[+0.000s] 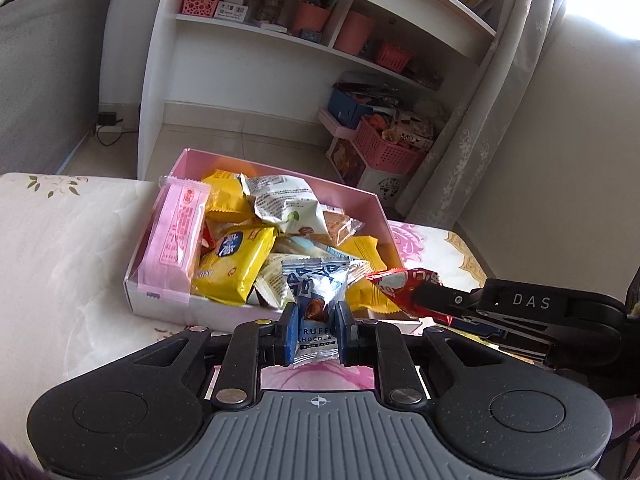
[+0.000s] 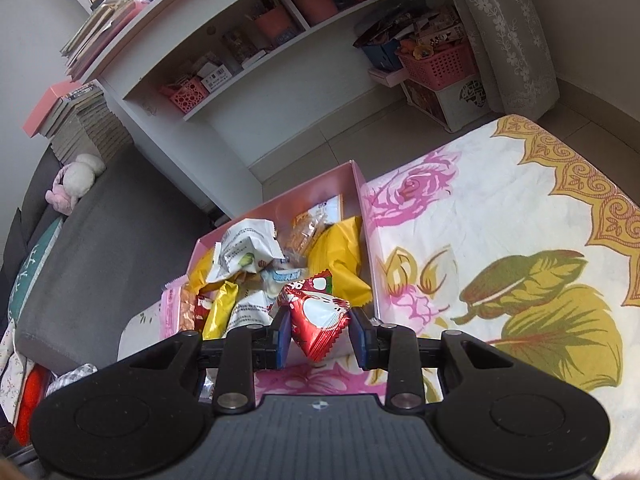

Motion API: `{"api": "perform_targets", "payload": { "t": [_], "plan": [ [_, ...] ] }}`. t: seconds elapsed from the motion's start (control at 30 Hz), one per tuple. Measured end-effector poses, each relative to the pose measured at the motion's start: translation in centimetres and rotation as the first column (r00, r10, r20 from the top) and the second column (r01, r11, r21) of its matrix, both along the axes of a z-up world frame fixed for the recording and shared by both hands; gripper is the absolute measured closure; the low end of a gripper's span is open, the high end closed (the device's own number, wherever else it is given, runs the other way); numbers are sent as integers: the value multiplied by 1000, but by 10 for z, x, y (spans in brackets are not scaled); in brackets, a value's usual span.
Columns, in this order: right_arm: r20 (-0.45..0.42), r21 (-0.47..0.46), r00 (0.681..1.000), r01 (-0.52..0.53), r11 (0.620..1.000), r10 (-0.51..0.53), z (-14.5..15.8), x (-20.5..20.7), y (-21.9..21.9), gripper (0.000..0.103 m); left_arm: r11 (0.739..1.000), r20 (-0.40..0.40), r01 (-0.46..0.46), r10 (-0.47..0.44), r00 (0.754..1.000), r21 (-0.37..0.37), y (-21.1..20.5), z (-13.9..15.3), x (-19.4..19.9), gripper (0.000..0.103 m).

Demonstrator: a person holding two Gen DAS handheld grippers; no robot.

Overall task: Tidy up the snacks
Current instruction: 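Carry both candies into the pink box and open both tools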

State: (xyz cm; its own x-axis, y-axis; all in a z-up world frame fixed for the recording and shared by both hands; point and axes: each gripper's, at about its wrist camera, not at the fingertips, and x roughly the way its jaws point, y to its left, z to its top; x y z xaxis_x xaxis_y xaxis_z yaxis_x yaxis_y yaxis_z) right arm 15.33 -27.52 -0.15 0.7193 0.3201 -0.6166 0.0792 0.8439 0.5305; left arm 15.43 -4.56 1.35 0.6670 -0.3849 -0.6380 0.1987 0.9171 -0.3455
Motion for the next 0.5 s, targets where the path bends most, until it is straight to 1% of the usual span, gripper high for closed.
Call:
{"api": "perform_targets", "payload": {
  "t": [0.27,0.5],
  "plan": [
    [36,7,998,-59,998,59,-6,13,13,79,999,37,3,-4,999,36,-9,6,30,87],
    [7,-52,998,-58,997,58,-16,18,15,78,998,44,3,-5,999,63,-19,4,52,86]
  ]
}}
